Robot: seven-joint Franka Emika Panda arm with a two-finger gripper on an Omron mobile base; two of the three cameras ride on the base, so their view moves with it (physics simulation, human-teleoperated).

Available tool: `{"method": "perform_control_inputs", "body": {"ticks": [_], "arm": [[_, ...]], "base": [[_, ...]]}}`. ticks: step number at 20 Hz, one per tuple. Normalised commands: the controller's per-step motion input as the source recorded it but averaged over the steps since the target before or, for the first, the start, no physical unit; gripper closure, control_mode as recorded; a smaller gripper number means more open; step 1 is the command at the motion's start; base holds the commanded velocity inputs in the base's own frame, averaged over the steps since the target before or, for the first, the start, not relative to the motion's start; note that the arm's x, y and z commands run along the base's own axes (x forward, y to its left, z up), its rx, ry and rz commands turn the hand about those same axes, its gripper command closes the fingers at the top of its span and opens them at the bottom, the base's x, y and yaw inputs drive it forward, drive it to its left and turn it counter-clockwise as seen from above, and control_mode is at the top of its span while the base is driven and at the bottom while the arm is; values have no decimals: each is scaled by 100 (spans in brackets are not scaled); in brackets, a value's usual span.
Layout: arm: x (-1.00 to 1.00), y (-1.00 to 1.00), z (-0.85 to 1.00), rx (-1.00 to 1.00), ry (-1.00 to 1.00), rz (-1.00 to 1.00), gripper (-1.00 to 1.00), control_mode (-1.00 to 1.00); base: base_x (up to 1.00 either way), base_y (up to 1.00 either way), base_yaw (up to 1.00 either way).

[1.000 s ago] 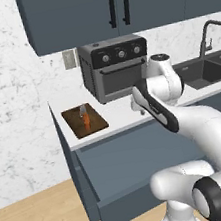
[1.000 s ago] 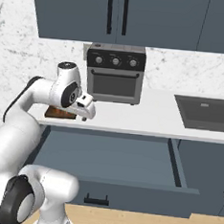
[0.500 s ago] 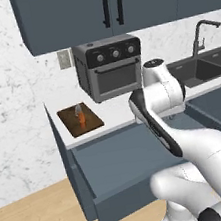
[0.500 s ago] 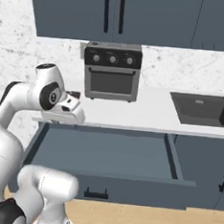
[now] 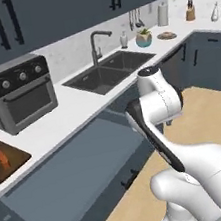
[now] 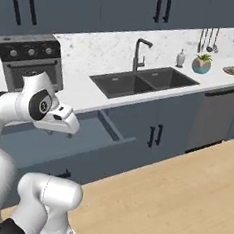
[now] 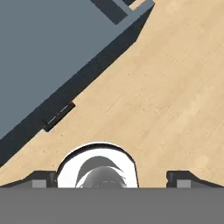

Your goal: Pick up the knife from the drawer and place it on the cutting board. Then place the meat from the plate to the cutting board.

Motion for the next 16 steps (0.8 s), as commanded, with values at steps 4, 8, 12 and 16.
{"method": "perform_control_inputs", "body": {"ticks": [4, 8, 12, 16], "arm": [[0, 0, 0, 0, 0, 0, -100, 100], [0, 0, 0, 0, 0, 0, -100, 100], [0, 0, 0, 0, 0, 0, -100, 100], [0, 0, 0, 0, 0, 0, -100, 100]], "base": [[11, -36, -80], [63, -24, -61], [98, -37, -38], [100, -53, -13]]}}
